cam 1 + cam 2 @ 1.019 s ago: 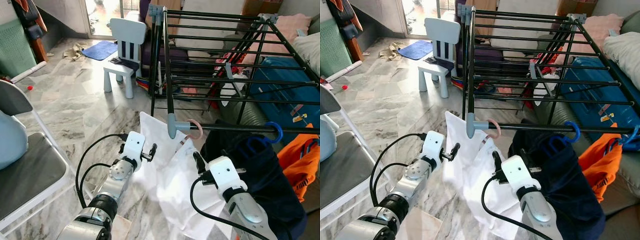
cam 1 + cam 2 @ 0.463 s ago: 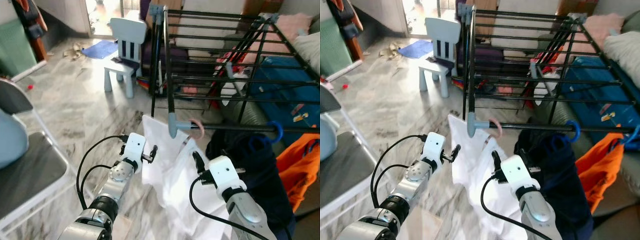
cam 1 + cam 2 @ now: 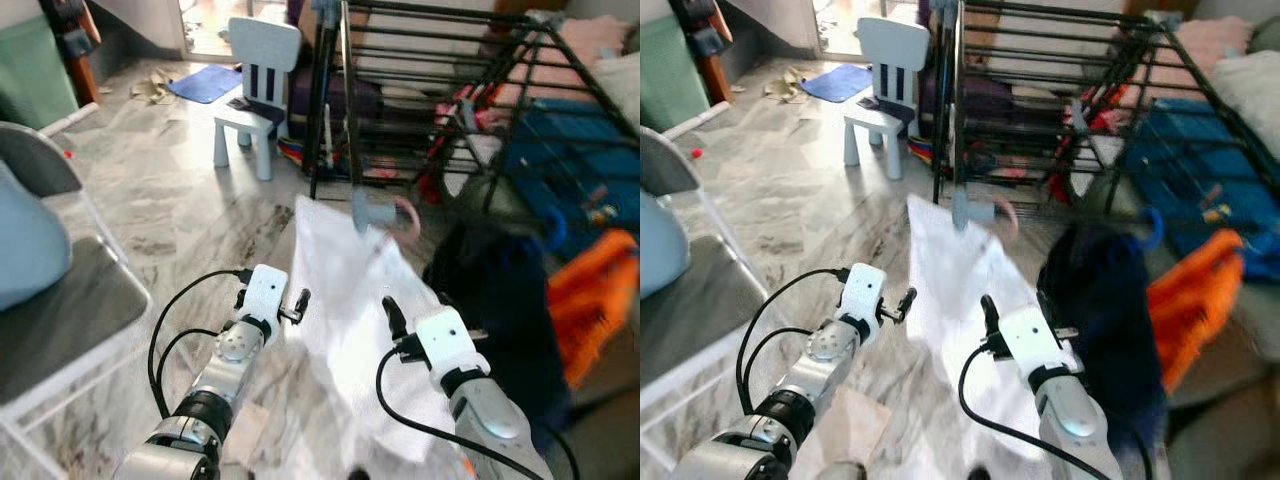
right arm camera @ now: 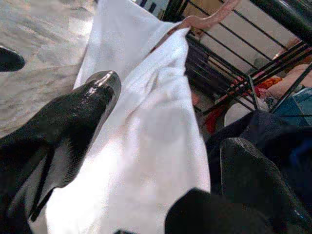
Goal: Hang hanger
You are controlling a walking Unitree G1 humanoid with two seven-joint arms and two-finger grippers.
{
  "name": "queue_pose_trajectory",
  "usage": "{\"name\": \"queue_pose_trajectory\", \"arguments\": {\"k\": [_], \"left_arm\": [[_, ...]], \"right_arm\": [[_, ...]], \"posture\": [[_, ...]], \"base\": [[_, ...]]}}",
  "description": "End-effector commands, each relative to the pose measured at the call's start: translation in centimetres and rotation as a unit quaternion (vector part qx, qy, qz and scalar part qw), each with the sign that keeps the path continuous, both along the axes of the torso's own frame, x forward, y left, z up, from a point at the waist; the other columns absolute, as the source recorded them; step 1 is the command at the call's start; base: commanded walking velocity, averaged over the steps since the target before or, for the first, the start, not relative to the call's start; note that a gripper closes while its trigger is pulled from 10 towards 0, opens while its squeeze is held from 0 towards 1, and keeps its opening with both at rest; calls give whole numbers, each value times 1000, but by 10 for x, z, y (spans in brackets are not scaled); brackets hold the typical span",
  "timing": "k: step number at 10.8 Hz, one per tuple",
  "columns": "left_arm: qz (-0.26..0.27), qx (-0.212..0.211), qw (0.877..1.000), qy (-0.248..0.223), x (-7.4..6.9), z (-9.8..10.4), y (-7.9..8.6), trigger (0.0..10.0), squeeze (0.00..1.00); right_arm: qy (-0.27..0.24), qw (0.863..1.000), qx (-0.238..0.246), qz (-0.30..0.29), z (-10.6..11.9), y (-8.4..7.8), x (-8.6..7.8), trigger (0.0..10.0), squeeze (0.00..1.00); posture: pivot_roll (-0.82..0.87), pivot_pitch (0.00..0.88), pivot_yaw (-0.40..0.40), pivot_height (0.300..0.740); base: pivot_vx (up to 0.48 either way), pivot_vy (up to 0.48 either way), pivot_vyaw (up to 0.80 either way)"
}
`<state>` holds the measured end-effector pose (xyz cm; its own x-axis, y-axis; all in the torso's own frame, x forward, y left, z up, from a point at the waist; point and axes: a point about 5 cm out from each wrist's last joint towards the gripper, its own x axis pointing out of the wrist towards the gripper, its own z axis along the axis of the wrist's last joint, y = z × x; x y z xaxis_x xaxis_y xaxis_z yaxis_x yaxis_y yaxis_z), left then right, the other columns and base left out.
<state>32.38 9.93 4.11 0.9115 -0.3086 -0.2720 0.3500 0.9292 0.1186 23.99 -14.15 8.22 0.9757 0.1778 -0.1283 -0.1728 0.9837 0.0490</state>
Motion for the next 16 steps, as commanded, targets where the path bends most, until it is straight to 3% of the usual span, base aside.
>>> {"name": "queue_pose_trajectory", "arguments": {"k": [1, 5, 6, 7, 8, 9, 11, 12, 14, 16], "left_arm": [[-5, 2, 1000, -2, 1, 2, -4, 10000, 0], [-3, 10, 1000, -6, 2, 3, 2, 10000, 0], [-10, 12, 1000, -19, 7, 10, 6, 10000, 0], [-32, 13, 999, -41, 11, 20, 9, 10000, 0], [-33, 18, 998, -53, 13, 25, 22, 10000, 0], [-6, 7, 997, -77, 9, 30, 35, 10000, 0], [27, -10, 993, -116, -5, 32, 44, 10000, 0], [36, 0, 990, -138, -10, 35, 45, 10000, 0], [22, -22, 991, -127, -15, 38, 42, 10000, 0], [16, -33, 992, -119, -8, 44, 43, 10000, 0]], "right_arm": [[-2, 1000, -4, -6, 2, -4, 2, 10000, 1000], [-5, 1000, -4, -9, 3, -4, 3, 10000, 1000], [-22, 999, -8, -32, 8, -9, 3, 10000, 878], [-43, 996, -13, -80, 13, -23, 3, 10000, 463], [-65, 985, -41, -152, 18, -50, -3, 10000, 0], [-68, 978, -53, -188, 19, -68, -11, 10000, 0], [-64, 974, -50, -213, 17, -79, -21, 10000, 0], [-66, 973, -41, -217, 17, -77, -22, 10000, 0], [-65, 973, -29, -221, 17, -70, -22, 10000, 0], [-62, 973, -27, -220, 15, -68, -21, 10000, 0]], "posture": [[38, 0, -62, 740], [39, 0, -63, 740], [40, 0, -66, 740], [42, 0, -67, 740], [51, 0, -64, 740], [51, 0, -56, 740], [54, 0, -54, 740], [59, 0, -57, 740], [66, 0, -64, 740], [68, 0, -62, 740]], "base": [[-334, 0, 0], [-222, 0, 0], [0, 0, 0], [0, 0, 0], [0, 0, 0], [0, 0, 0], [0, 0, 0], [0, 0, 0], [0, 0, 0], [0, 0, -800]]}}
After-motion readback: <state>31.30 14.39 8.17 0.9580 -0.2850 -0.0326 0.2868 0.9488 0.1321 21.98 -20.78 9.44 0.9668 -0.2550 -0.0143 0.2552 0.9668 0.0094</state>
